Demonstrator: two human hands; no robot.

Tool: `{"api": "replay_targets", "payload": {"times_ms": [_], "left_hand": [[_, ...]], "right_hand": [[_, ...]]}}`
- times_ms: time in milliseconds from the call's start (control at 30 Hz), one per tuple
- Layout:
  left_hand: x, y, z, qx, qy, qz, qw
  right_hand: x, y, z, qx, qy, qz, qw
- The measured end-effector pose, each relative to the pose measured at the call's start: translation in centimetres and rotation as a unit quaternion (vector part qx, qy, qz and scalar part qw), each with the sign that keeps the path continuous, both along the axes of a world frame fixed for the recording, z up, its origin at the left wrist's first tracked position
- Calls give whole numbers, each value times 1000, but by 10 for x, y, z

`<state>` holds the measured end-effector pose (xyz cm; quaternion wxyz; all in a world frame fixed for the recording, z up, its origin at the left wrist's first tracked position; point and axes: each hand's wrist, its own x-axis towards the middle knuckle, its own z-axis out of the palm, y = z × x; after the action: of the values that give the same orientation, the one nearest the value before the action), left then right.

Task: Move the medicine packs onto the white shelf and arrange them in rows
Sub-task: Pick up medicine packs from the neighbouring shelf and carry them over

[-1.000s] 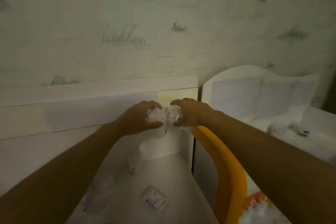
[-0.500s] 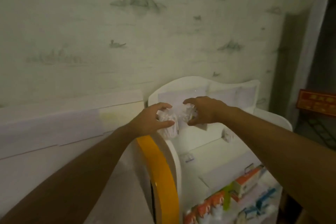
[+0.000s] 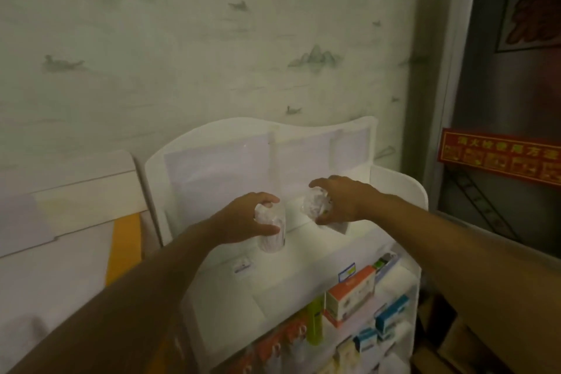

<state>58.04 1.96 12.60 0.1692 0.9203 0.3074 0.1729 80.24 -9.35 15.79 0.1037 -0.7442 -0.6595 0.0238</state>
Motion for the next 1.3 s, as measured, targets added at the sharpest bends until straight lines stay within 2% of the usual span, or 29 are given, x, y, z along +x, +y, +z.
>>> {"api": "replay_targets", "payload": {"times_ms": [267,400,633,867,1200,1300], "left_hand": [[49,43,-21,-6,41,-7,999],[65,73,-39,-3,67,-19,998],[71,133,-58,1,120,-13,993],[70,156,-85,-33,157,5,987],[65,157,-107,-79,159,83,981],[62,151,-112,-90,138,121,979]], "right_hand": [[66,24,-41,-17,41,-44,998],[79,53,-57,-49,30,-51,997],[74,126,-77,-75,26,-23,997],[75,175,-114,-96,46,10,994],[102,215,-162,-155,20,90,984],[108,225,-177,-142,0,102,985]]}}
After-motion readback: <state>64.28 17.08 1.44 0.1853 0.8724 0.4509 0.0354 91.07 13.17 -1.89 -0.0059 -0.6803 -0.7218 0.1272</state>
